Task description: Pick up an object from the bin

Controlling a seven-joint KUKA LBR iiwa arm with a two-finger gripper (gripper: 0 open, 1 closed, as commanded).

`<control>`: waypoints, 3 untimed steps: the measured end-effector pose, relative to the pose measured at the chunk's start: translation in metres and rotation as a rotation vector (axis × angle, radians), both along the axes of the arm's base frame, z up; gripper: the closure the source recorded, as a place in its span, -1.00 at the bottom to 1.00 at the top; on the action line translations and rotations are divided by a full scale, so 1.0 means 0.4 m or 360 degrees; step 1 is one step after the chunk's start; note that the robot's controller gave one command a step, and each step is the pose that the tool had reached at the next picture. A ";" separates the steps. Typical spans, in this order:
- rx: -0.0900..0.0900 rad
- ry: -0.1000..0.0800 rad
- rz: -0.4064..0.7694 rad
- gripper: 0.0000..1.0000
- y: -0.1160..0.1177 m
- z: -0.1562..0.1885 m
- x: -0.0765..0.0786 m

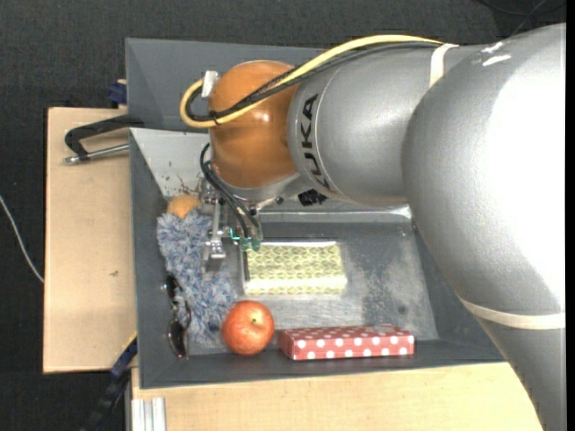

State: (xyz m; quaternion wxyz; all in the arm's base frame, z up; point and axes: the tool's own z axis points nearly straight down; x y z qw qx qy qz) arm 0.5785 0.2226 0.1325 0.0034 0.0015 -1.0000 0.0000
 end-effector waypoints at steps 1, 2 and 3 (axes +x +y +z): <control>0.0001 -0.0014 0.0072 -1.00 0.002 0.008 0.006; 0.0000 -0.0016 0.0416 -1.00 0.028 -0.019 0.008; 0.0001 -0.0015 0.0640 -1.00 0.025 -0.012 0.000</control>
Offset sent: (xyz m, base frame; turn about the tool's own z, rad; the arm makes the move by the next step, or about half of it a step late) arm 0.0017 0.0112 -0.0103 -0.2615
